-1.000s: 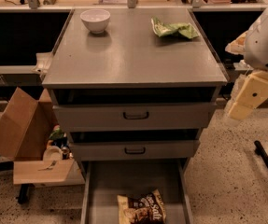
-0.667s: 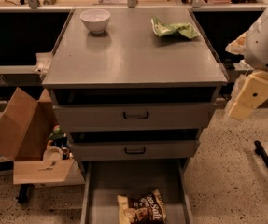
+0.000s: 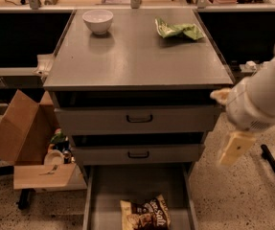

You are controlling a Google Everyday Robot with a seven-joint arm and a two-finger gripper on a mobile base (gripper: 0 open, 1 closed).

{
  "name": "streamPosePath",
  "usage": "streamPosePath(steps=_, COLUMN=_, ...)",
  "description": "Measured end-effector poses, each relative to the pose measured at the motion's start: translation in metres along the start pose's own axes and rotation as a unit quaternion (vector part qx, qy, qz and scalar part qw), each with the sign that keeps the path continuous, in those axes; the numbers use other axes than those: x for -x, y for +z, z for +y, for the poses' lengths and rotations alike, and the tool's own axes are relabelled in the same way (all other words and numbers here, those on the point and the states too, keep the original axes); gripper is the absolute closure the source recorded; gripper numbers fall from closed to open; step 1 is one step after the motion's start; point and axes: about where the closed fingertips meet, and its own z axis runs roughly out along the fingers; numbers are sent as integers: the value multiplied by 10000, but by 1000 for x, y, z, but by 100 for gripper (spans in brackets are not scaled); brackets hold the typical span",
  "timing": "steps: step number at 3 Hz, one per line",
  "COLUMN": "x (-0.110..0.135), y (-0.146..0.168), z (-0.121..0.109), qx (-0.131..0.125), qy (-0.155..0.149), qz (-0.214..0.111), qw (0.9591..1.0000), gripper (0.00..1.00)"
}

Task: Pick brown chip bag from bottom drawer and place on counter

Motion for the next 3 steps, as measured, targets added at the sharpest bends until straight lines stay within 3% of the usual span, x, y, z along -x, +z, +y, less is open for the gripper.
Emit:
streamPosePath(steps=1, x=-14, y=79, z=28, qx=319, qy=-257, qz=-92, qw=9991, gripper=0)
streamPosePath(steps=2, x=-12, y=184, z=68, qx=862, qy=-256, qz=-486, qw=9948, gripper=0)
streamPosePath(steps=3, x=-12, y=184, z=68, qx=862, qy=-256, qz=-486, qw=9948, gripper=0)
